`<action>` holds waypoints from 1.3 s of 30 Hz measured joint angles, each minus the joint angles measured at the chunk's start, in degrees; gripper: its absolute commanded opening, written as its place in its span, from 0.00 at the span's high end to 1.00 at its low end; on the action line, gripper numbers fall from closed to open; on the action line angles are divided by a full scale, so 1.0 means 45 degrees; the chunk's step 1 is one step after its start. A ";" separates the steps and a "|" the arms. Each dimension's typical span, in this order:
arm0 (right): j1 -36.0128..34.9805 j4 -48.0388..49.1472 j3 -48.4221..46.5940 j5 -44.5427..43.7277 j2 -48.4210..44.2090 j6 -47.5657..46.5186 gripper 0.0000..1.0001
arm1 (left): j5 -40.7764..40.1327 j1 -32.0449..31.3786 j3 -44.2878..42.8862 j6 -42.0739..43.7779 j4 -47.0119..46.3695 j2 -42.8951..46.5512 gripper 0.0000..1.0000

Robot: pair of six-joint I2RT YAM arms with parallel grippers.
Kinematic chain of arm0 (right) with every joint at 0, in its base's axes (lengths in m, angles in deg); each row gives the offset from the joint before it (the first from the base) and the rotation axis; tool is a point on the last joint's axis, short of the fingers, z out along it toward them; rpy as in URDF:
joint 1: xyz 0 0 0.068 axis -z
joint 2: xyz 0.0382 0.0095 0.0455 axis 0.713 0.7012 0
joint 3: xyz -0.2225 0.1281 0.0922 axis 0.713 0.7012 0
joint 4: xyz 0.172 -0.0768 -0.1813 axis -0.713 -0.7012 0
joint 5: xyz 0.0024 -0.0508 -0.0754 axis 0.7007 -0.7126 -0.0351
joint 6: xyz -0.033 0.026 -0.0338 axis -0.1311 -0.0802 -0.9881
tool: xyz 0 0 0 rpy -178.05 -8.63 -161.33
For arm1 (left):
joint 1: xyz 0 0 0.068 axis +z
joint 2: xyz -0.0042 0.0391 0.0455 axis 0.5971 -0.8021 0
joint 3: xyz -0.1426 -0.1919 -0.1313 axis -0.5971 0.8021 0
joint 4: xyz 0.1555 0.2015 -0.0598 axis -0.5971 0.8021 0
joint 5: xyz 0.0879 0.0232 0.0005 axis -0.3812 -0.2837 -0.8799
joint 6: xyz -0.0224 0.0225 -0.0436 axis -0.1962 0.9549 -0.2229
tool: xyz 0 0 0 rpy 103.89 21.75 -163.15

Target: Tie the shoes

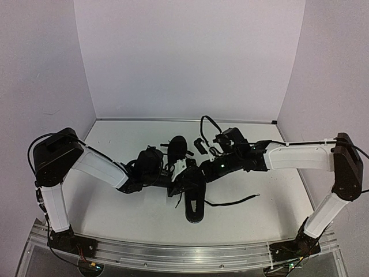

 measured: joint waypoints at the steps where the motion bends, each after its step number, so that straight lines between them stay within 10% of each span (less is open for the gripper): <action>1: 0.0000 0.0000 0.0000 -0.0009 0.0000 0.0011 1.00 | -0.0003 -0.0007 -0.0036 -0.0044 0.0000 -0.0043 0.79; 10: 0.0000 0.0000 0.0000 -0.0031 -0.0015 0.0053 0.97 | -0.0233 -0.0027 -0.0159 -0.0232 -0.0395 -0.0189 0.97; 17: 0.0043 -0.0124 0.0354 -0.0423 -0.0458 0.0690 0.40 | -0.0394 -0.0027 -0.0160 -0.0445 -0.0573 -0.0243 1.00; 22: 0.0383 -0.0602 0.1635 -0.1274 -0.2329 0.1805 0.20 | -0.0380 -0.0027 -0.0160 -0.0440 -0.0666 -0.0289 1.00; 39: 0.0782 -0.3598 0.4605 -0.5080 -0.4087 0.8757 0.22 | -0.0040 -0.0027 -0.0191 -0.0437 -0.1280 -0.0807 1.00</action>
